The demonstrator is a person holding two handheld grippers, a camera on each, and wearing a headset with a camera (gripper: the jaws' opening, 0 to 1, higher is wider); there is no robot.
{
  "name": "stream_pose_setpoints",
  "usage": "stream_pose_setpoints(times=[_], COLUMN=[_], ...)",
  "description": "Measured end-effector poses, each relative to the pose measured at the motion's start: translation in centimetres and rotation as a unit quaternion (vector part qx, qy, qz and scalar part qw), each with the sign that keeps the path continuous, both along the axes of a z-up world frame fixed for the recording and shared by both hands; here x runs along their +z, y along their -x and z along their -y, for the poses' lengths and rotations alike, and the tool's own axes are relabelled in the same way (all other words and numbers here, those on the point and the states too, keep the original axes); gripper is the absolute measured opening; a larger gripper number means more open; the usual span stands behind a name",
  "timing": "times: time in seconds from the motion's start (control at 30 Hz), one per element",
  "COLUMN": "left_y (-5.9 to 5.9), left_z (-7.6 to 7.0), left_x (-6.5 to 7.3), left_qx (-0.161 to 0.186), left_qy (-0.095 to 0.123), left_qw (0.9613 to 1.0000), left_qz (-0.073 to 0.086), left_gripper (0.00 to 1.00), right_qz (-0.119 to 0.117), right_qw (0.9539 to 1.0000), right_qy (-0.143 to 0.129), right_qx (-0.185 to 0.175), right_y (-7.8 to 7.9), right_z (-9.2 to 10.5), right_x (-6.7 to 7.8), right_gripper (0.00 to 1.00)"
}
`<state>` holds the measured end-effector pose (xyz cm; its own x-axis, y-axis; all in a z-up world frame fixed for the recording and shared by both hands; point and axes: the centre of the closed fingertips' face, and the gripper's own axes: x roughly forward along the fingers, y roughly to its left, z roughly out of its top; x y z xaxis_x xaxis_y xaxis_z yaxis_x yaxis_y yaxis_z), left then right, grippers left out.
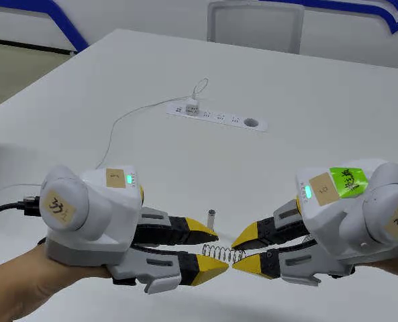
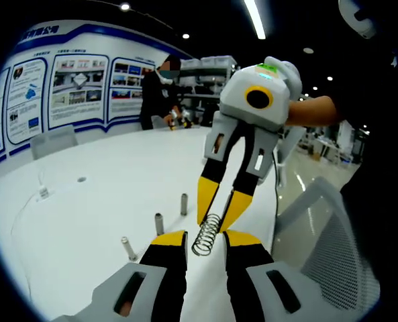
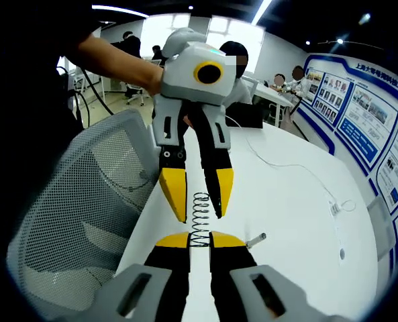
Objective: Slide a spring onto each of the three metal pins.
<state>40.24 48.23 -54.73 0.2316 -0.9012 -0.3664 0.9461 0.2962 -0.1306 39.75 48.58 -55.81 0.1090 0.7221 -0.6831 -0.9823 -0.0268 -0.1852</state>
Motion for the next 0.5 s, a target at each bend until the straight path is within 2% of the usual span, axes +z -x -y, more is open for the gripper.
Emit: stream_pose_setpoints(times=[0.27, 0.33, 0.4, 0.43, 0.5], left_y=[-0.01, 0.00, 0.32, 0.30, 0.25], left_z=[0.00, 0.03, 0.31, 0.32, 0.39], left_x=[-0.08, -0.04, 0.37, 0.39, 0.50], left_qx=[-0.004, -0.007, -0.019, -0.023, -0.022], left_qy=[0.000, -0.001, 0.004, -0.001, -0.005], left_qw=[1.0000, 0.9999, 0.9995, 0.9990, 0.9987], left_qz=[0.001, 0.009, 0.026, 0.037, 0.045], left_gripper=[0.15, 0.14, 0.10, 0.10, 0.10], right_qz=[-0.002, -0.001, 0.007, 0.004, 0.014], right_qw=[1.0000, 1.0000, 0.9999, 0.9999, 0.9998], right_qy=[-0.004, -0.005, 0.001, -0.003, -0.006], right_qx=[0.007, 0.007, 0.009, 0.009, 0.011], right_y=[0.06, 0.00, -0.15, -0.08, -0.19], right_z=[-0.19, -0.16, 0.11, 0.05, 0.16], right_x=[0.08, 0.10, -0.01, 0.06, 0.26], right_gripper=[0.11, 0.11, 0.11, 0.11, 0.11])
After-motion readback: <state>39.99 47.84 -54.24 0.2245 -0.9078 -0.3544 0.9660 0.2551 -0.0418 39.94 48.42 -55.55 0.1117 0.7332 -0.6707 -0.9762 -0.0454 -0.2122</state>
